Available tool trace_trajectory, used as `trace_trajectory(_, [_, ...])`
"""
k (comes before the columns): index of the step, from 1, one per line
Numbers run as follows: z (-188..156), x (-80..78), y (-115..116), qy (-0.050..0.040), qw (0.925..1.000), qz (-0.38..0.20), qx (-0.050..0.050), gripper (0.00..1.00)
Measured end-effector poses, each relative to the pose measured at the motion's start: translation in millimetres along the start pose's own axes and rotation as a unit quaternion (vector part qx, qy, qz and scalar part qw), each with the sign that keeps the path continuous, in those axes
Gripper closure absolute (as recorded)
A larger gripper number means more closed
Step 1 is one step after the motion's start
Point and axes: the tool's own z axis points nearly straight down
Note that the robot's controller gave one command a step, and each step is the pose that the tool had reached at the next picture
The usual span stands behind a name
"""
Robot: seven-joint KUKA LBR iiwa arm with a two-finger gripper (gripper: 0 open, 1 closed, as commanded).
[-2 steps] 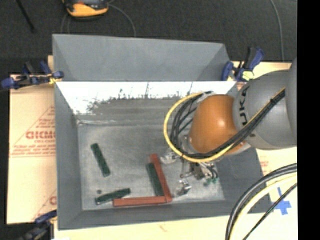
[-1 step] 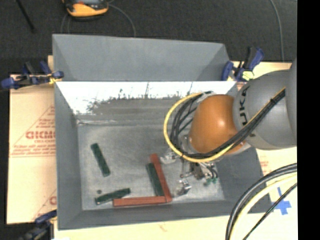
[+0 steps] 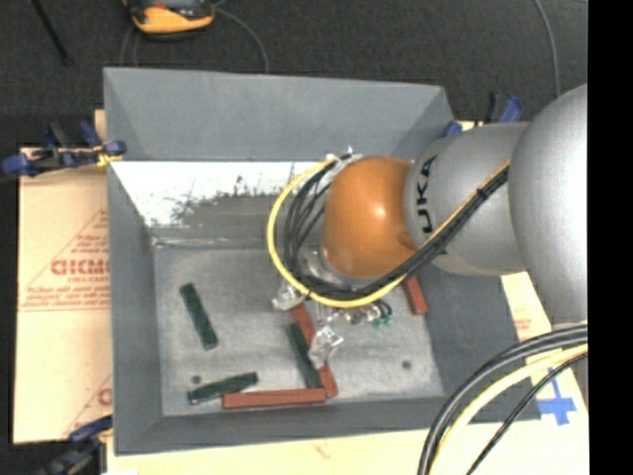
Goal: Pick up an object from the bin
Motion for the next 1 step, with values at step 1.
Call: trace_trajectory(1, [0.0,-0.1,0.1,-0.0001,1.0000,0.000,0.000,1.00])
